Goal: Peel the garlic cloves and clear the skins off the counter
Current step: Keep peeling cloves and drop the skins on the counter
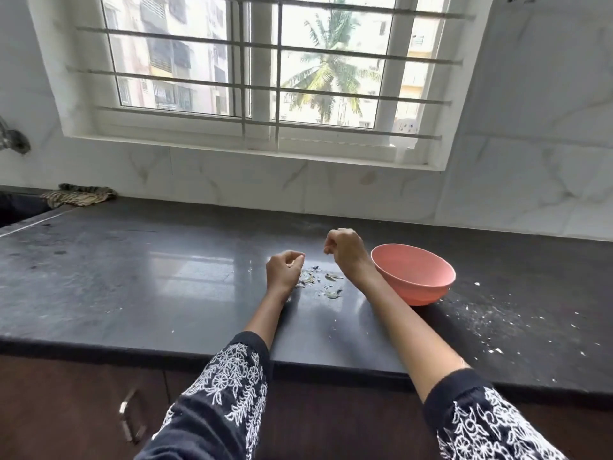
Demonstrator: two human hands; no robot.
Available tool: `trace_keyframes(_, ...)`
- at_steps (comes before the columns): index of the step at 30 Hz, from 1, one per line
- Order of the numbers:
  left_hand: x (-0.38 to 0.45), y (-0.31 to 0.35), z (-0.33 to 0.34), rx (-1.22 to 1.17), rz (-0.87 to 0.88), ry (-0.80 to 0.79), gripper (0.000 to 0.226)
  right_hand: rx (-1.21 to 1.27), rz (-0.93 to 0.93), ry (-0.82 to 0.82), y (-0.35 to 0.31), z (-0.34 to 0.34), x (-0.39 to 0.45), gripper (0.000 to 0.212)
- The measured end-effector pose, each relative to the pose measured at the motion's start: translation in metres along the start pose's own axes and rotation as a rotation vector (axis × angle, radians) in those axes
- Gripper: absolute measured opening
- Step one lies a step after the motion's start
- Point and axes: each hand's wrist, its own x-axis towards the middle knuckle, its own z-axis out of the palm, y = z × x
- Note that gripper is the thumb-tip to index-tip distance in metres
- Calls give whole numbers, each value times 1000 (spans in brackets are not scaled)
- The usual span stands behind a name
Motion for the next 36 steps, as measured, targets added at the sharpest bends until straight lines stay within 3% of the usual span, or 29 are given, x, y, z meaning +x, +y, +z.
trace_keyframes(5,-5,-2,2,26,-21,10,14,-157,1,-201,12,28,-26,21)
trace_keyframes(10,-4,-2,-3,40,-21,22,19,-49,28,-42,-7,7,-3,24)
trace_keyframes(15,-10,-2,1,29,27,23,22,-128,53,-217,9,26,-27,19)
trace_keyframes(17,-10,6,-4,22,112,28,22,89,111,-155,11,19,-15,11)
trace_keyframes(22,-14,8,8,-104,226,-47,13,964,357,-71,14,25,-24,2)
trace_keyframes(25,-9,5,18,-194,237,-51,12,1235,446,-49,19,31,-25,9)
trace_keyframes(28,0,11,21,-266,257,-100,10,1357,425,-39,18,30,-15,10)
trace_keyframes(32,0,14,20,-359,215,-103,13,1280,375,-29,13,29,-15,12)
trace_keyframes(36,-4,10,20,-386,127,-119,16,859,188,147,16,34,-18,10)
